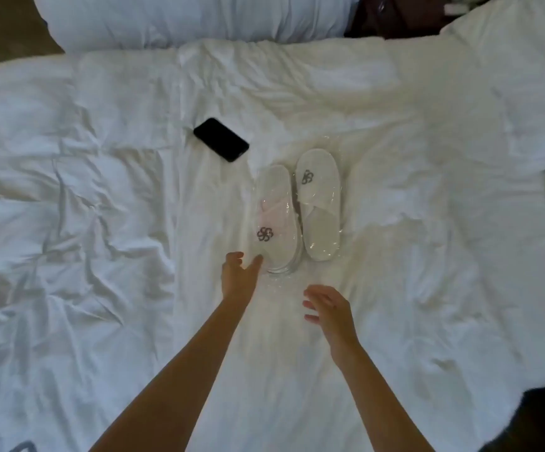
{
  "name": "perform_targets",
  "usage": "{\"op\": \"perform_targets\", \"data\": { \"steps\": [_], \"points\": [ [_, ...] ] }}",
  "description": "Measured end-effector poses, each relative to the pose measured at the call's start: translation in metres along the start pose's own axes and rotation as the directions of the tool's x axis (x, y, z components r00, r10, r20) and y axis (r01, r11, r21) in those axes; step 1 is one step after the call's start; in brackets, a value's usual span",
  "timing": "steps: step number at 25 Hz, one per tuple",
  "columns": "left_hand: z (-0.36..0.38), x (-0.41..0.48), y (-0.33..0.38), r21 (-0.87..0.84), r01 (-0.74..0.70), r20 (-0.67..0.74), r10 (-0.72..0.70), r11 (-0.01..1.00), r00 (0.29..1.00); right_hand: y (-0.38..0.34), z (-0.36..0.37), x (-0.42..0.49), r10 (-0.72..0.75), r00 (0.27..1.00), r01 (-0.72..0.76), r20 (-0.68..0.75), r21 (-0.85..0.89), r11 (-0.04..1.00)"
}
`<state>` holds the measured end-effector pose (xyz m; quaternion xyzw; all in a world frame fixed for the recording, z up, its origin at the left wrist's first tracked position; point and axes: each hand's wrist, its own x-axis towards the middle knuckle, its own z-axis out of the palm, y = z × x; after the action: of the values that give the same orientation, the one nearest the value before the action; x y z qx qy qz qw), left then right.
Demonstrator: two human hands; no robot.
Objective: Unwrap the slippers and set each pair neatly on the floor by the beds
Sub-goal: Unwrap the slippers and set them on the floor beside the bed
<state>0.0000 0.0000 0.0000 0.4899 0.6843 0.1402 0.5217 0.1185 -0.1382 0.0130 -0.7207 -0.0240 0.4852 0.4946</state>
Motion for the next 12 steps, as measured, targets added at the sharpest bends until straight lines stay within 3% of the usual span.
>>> {"op": "perform_targets", "data": {
  "steps": [3,5,8,10,12],
  "points": [
    [0.016,0.043,-0.017,-0.046,0.036,0.083,-0.032,0.998,0.996,0.016,0.039,0.043,0.008,1.0,-0.008,-0.014,0.03,1.0],
    [0.027,0.063,-0.019,-0.175,0.068,0.197,-0.033,0.982,0.98,0.019,0.058,0.062,0.001,0.998,0.003,-0.064,0.056,0.998],
    [0.028,0.069,-0.013,-0.392,0.271,0.382,-0.112,0.879,0.917,0.016,0.067,0.064,-0.014,0.991,0.029,-0.132,0.107,0.994],
    [0.019,0.066,-0.01,-0.461,0.334,0.466,-0.095,0.822,0.88,0.014,0.067,0.052,-0.033,0.989,0.051,-0.141,0.128,0.99],
    [0.009,0.053,-0.013,-0.501,0.361,0.497,-0.08,0.786,0.864,0.015,0.064,0.028,-0.024,0.984,0.07,-0.178,0.254,0.965]
  ]
}}
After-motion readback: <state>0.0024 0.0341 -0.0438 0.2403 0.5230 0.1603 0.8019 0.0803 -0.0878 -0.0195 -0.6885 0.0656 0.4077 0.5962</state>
